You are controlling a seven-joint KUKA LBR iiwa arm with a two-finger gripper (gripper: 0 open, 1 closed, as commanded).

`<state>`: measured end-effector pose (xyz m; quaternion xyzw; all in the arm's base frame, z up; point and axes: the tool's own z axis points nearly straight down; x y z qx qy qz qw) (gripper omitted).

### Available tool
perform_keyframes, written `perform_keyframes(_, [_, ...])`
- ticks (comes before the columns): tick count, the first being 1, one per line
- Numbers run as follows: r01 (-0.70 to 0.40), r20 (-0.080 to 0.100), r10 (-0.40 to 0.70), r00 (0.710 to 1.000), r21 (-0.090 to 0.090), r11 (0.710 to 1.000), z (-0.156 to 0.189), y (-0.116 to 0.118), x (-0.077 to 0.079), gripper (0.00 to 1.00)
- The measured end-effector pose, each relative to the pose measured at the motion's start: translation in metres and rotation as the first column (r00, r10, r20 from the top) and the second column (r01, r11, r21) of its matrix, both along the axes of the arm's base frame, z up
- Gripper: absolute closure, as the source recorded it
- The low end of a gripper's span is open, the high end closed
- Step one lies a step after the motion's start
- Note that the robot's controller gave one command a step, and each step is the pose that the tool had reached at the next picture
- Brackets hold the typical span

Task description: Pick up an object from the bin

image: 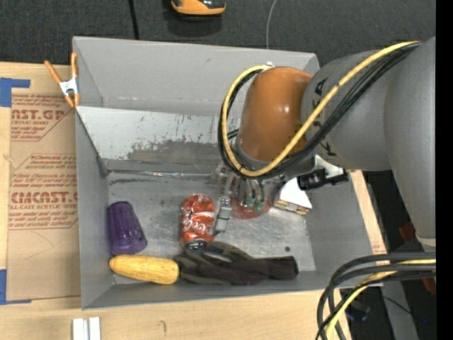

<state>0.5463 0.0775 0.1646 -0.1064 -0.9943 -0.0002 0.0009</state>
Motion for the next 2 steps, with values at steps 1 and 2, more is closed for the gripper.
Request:
perform_keyframes(1, [-0.133,0.004,0.133,0.991,-0.001,0.991,-0.024,0.008,0.005,0.00])
perform_keyframes(2, [-0.361,0.007,0.361,0.933,-0.002,0.933,-0.063,0.015,-0.010,0.00])
